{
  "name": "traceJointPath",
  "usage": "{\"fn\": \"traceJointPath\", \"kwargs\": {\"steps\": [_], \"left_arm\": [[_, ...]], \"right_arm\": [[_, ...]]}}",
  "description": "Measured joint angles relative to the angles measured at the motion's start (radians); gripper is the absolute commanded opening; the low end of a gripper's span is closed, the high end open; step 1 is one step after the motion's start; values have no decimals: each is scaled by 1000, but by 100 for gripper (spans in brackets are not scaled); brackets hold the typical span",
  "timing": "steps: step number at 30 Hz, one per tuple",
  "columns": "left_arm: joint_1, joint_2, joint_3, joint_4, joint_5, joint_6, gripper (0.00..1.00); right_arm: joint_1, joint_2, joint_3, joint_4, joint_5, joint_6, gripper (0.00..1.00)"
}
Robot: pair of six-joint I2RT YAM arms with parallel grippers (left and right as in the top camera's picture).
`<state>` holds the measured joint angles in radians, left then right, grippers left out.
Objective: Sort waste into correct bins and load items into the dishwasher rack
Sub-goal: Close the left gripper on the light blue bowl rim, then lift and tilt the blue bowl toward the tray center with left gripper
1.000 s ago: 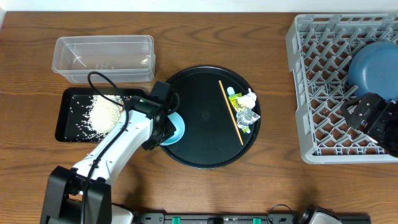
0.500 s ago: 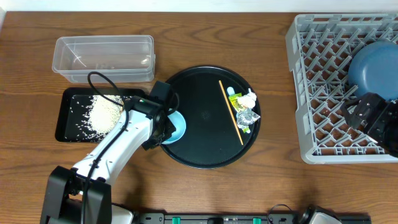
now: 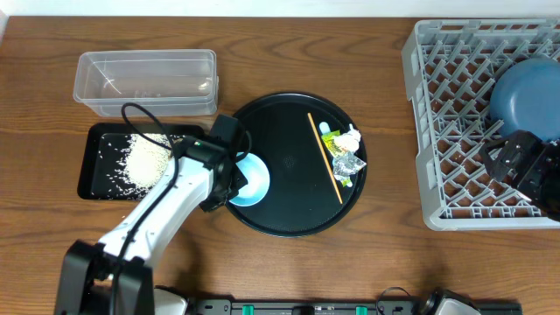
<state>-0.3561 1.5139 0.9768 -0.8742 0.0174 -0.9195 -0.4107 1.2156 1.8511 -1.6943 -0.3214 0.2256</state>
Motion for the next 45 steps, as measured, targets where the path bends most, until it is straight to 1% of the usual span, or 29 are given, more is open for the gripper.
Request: {"fn": "traceJointPath", "kwargs": {"steps": [3,8,12,18,26,36,45], "left_arm": [[0,-55,0,3,16,3,6],[-12,-160,0,22,94,9,6],[-39,-200,0,41,164,11,6],[-87,-192,0,49,213,11,6],[-177,-156,0,85,228,11,6],[-222,-156,0,71,270,26,6],[-215,-156,0,88,292,34,6]], "right_arm": [[0,0,0,0,0,0,99],[0,0,0,0,0,0,99],[0,0,0,0,0,0,99],[0,0,0,0,0,0,99],[0,0,0,0,0,0,99],[0,0,0,0,0,0,99],[0,0,0,0,0,0,99]]}}
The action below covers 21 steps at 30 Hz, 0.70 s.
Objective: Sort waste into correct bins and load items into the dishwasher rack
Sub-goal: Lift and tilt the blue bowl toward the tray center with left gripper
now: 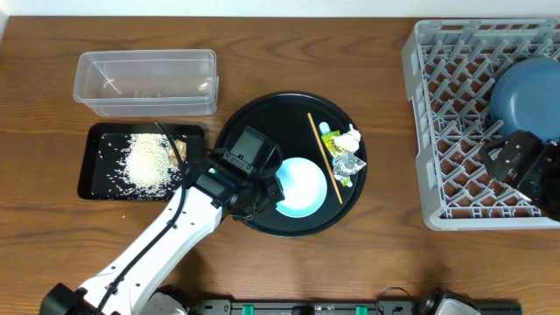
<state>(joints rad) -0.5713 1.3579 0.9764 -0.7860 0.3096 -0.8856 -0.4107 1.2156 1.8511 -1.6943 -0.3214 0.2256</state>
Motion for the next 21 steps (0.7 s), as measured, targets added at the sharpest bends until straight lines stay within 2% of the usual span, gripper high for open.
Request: {"fn": "traceJointPath", "kwargs": {"steps": [6,10,15,21], "left_arm": [[1,0,0,-2,6,0,6],[1,0,0,-2,6,0,7],[1,0,0,2,8,0,6],[1,0,0,85,120,2,6]], "right_arm": [[0,0,0,3,-1,0,99],[0,1,0,68,-5,0,99],[1,2,-1,13,-95,42,99],[112,2,-73,14,-156,36,99]]}}
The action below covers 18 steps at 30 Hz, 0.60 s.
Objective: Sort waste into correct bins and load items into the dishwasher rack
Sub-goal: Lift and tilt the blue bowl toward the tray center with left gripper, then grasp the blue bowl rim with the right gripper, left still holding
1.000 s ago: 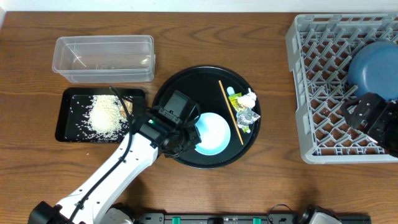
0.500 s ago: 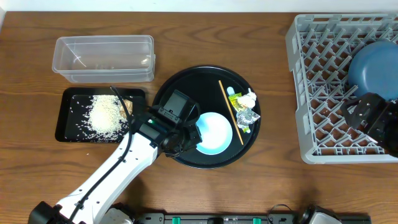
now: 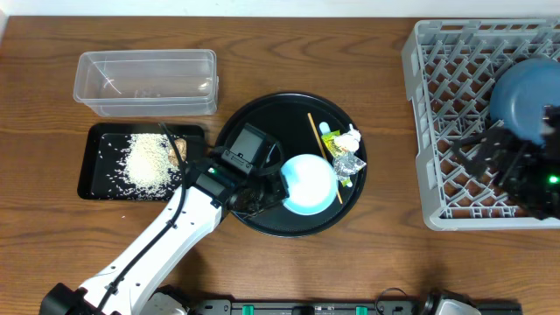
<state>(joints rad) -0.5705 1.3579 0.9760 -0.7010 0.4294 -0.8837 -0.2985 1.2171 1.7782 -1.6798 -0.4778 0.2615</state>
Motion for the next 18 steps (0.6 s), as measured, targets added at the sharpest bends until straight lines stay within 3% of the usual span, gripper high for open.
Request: {"fn": "traceJointPath", "kwargs": {"steps": [5,12,18], "left_arm": [[-1,-14,-2,44,87,-4,6],[-1,-98,-2,51,145,-10,6],[-5,-133,-2,51,185,-17,6]], "right_arm": [[100,2,-167,55,-13,-27,99],[233,23,-415,247,-221,-122,98],[332,55,-481,320,-292,-114,91]]}}
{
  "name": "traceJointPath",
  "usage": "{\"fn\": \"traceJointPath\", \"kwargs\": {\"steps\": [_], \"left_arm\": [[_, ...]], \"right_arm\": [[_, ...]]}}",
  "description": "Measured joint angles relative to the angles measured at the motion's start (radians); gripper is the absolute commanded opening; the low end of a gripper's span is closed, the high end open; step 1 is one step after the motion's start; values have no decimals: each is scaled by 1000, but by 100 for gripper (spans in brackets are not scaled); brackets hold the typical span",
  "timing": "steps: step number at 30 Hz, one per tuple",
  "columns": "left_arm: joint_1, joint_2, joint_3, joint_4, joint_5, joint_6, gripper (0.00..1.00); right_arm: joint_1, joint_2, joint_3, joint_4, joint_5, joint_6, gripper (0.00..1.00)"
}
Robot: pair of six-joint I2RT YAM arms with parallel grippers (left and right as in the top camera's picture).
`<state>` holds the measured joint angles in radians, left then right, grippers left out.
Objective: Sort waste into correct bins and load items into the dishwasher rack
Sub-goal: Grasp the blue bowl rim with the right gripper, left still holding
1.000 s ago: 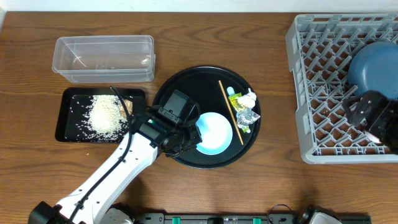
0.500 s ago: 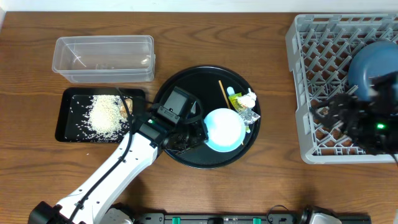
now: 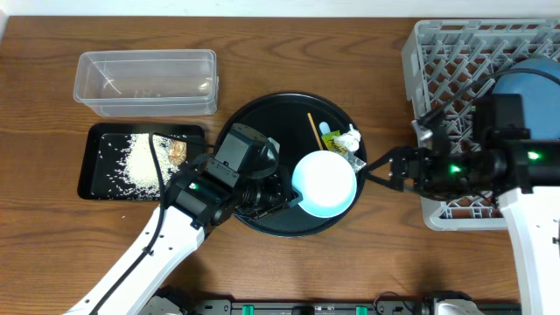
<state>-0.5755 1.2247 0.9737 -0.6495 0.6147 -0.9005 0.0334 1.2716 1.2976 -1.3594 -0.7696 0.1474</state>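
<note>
My left gripper (image 3: 292,196) is shut on the left rim of a light blue bowl (image 3: 325,184). It holds the bowl over the right part of the round black tray (image 3: 262,118). My right gripper (image 3: 374,171) stands open just right of the bowl, its fingers pointing at the bowl's rim and apart from it. A chopstick (image 3: 311,129) and crumpled wrappers (image 3: 344,139) lie on the tray behind the bowl, partly hidden by it. The grey dishwasher rack (image 3: 437,105) stands at the right with a dark blue dish (image 3: 529,83) in it.
A clear plastic bin (image 3: 147,80) stands at the back left. In front of it lies a black rectangular tray (image 3: 98,140) with a heap of rice (image 3: 144,159). My right arm reaches across the rack's front left corner.
The bowl in my left gripper has moved a little to the right and forward. My right arm has come left from over the rack and its open gripper now faces the bowl.
My left gripper held the bowl at the round tray's left edge, next to the rice tray, while the right arm rested over the rack. The bowl then stood over the tray's middle, then further right. Now both grippers meet at the tray's right side.
</note>
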Motion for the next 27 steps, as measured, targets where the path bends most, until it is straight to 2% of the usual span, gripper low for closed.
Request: {"fn": "traceJointPath", "kwargs": {"steps": [7,9,13,19,25,27], "left_arm": [[-47,0,0,0,8,-27,6],[-49,0,0,0,8,-35,6],[-50,0,0,0,11,-47,6],[-72,0,0,0,13,-50,6],[-90,0,0,0,14,-56,6],[-90,0,0,0,14,-60,6]], "right_arm": [[141,10,-2,56,154,140,91],[181,10,-2,67,198,175,88],[261,10,-2,83,288,248,74],[336,23,-2,97,370,321,65],[360,64,-2,93,430,358,43],[374,75,-2,93,438,367,39]]}}
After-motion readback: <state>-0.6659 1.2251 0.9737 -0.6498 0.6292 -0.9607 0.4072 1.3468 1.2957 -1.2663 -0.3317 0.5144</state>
